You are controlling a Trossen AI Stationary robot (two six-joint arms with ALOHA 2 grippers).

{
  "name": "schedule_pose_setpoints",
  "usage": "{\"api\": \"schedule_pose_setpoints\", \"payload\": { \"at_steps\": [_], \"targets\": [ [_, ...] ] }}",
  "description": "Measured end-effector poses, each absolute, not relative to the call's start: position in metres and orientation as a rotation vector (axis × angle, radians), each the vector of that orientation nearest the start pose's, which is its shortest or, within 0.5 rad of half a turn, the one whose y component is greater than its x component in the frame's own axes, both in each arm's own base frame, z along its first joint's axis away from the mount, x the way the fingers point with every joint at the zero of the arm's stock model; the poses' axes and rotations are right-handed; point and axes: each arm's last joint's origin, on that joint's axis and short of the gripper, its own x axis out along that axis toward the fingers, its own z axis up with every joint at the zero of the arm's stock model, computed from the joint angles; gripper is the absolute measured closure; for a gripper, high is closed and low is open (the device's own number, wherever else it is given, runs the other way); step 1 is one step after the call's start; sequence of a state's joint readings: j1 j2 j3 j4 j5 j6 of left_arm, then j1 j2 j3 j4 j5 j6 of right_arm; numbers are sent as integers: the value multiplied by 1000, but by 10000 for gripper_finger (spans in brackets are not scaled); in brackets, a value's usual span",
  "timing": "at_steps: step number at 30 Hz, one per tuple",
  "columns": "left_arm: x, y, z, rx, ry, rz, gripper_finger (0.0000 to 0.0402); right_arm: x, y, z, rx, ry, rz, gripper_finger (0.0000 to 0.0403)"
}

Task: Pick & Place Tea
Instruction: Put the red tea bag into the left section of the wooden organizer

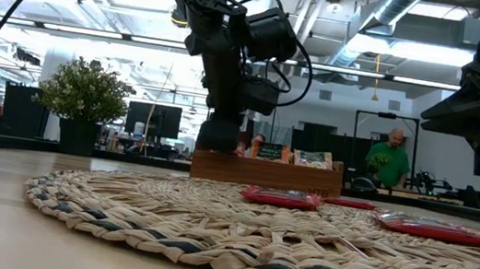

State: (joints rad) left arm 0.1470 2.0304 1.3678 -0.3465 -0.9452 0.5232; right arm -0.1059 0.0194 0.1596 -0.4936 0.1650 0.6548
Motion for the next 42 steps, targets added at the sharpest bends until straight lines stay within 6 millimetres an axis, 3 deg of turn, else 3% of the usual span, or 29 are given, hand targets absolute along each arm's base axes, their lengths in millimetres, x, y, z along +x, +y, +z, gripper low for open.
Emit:
{"api": "schedule_pose_setpoints", "payload": {
  "at_steps": [27, 42],
  "targets": [
    [403, 88, 165, 835, 1240, 731, 401, 80, -13, 169, 626, 255, -373, 316],
    [404, 85, 165, 844, 1237, 730, 329, 80, -13, 169, 625, 255, -373, 316]
  ]
}}
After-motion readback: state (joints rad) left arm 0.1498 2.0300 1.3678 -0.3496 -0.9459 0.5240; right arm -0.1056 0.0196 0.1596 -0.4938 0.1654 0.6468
